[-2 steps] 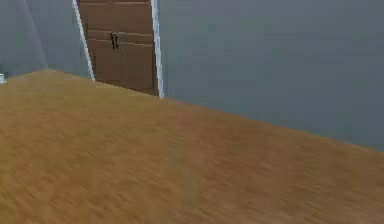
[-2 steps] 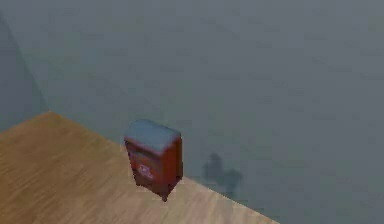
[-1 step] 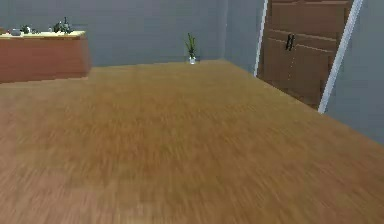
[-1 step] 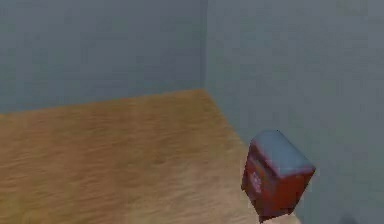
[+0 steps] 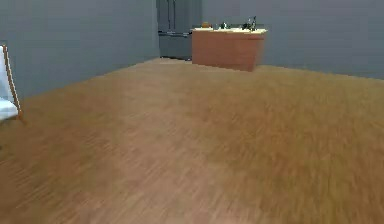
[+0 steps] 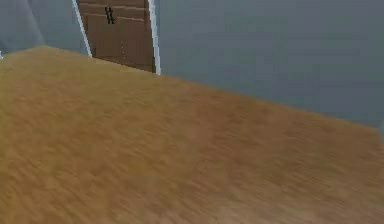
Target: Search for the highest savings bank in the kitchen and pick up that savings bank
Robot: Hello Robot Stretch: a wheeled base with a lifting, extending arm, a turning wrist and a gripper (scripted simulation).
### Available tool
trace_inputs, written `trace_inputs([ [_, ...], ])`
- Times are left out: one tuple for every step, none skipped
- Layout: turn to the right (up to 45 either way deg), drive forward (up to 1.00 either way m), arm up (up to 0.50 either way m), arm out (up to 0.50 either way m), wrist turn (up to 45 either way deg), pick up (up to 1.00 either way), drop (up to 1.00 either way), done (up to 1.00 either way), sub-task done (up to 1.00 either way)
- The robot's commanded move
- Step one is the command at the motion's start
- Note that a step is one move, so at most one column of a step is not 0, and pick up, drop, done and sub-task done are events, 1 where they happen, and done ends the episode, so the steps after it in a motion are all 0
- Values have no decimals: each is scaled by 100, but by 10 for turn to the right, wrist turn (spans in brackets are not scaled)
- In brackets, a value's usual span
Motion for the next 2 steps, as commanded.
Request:
trace_inputs([
  [-450,0,0,0,0,0,0,0,0],
  [-150,0,0,0,0,0,0,0,0],
])
